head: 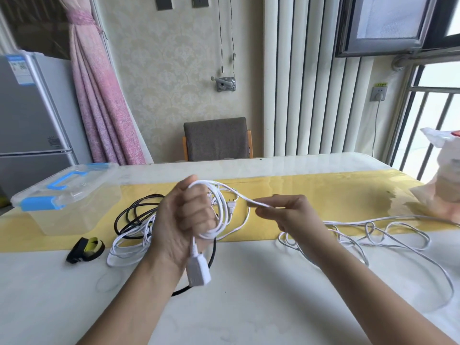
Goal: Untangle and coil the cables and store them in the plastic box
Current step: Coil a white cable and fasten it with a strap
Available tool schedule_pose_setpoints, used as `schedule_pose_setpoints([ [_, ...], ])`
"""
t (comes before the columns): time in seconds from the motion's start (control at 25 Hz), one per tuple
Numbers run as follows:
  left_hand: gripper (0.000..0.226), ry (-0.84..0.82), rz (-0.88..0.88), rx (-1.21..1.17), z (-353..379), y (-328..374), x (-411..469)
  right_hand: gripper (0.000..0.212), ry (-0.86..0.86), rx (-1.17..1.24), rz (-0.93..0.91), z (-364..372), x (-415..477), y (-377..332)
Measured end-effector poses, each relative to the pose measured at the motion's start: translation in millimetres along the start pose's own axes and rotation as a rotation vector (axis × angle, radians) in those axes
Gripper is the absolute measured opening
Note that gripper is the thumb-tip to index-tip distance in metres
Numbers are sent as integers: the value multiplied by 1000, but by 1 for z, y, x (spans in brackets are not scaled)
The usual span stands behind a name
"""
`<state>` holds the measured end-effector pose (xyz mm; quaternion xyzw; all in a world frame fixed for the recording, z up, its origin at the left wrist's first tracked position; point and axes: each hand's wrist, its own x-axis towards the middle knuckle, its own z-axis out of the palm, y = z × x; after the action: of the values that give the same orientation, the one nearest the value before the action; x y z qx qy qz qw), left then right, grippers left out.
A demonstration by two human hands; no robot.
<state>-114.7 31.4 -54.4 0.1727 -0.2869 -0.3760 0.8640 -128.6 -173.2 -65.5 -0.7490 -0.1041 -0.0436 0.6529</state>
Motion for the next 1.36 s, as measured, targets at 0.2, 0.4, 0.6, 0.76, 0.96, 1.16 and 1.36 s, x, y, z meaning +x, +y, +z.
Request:
schedule_pose_setpoints([
  [0.2,38,410,404,-52,-16,7,2,17,-231,-465,-304,21,-7,13],
  [0.4,39,883,583,818,-14,-13,17,20,-348,-689,-441,29,-11,17],
  [0.6,35,919,726,1861,-31,-28,16,14,-353,-535,-325,25,-13,11],
  [0.76,38,719,744,2244,-24,-30,17,19,-361,-413,-286,17,-16,2],
  [0.96,46,501,513,2148,-22,-27,11,18,-292,-159,-210,1,-17,-16],
  [1.16,69,485,-40,1638,-16,-35,8,31,-182,-87,-217,-4,-12,-17],
  [1.36,44,225,-532,881,4,-34,12,75,-82,2,-243,-8,-10,-15],
])
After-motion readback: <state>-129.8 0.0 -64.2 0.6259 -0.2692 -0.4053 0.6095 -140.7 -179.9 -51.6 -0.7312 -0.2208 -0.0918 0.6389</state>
